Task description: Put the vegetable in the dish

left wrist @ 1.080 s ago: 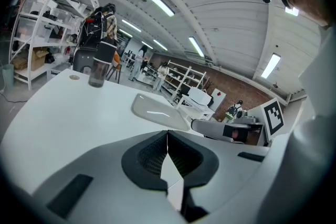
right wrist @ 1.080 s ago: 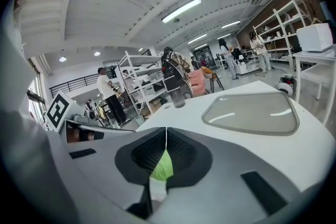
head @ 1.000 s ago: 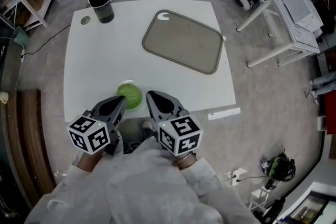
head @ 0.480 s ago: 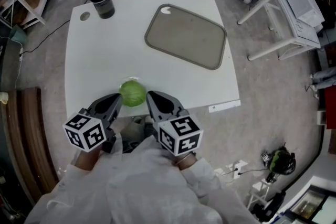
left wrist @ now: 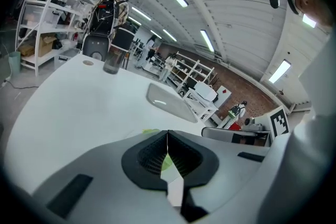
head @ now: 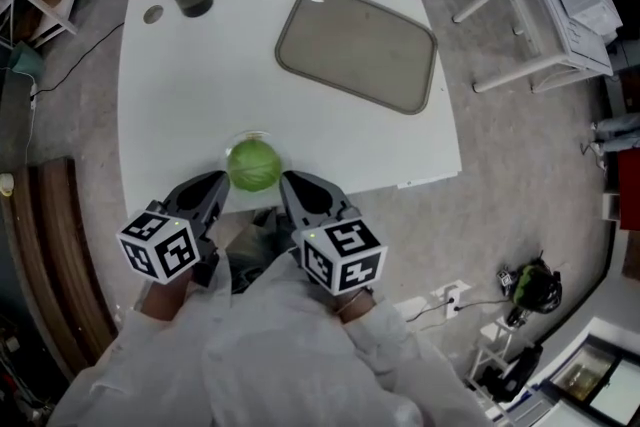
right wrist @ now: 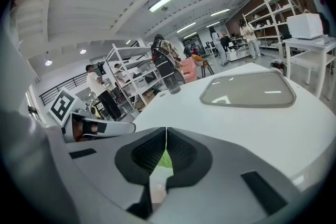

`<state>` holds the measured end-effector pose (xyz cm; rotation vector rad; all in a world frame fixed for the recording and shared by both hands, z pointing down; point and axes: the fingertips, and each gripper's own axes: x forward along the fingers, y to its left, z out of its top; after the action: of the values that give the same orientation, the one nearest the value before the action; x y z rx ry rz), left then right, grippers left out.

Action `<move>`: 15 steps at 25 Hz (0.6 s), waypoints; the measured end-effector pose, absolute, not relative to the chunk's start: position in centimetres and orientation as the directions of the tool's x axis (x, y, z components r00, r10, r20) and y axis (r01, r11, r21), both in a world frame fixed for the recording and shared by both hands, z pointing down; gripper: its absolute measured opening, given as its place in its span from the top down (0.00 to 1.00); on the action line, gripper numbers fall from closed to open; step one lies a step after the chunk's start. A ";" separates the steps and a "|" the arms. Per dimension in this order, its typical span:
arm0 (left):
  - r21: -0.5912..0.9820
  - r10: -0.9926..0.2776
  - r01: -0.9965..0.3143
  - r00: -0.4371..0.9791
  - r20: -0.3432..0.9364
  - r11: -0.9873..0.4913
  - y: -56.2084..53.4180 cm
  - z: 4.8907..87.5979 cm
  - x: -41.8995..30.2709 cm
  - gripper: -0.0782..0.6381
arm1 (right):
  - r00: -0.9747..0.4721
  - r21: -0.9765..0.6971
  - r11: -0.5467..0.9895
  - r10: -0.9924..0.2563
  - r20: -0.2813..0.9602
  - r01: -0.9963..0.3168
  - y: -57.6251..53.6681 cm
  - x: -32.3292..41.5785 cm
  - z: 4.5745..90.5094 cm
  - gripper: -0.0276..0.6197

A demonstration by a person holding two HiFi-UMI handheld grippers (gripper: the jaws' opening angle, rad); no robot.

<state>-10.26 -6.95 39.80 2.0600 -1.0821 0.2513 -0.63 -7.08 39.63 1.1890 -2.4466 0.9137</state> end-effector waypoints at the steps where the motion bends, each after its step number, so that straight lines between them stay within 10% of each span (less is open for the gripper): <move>1: 0.549 -0.612 -0.769 0.616 0.496 -0.328 -7.0 40.0 -10.4 0.88 | -0.624 -0.423 0.460 -0.606 0.494 -0.781 -7.0 -0.7 39.9 0.93; 15: 0.584 -0.603 -0.767 0.604 0.521 -0.264 -7.1 43.0 -11.6 0.88 | -0.587 -0.436 0.396 -0.590 0.553 -0.808 -7.0 -0.5 43.4 0.93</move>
<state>-11.57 -7.15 43.04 1.9745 -1.0861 0.2431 -0.50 -7.01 43.39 1.2199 -2.3481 0.9937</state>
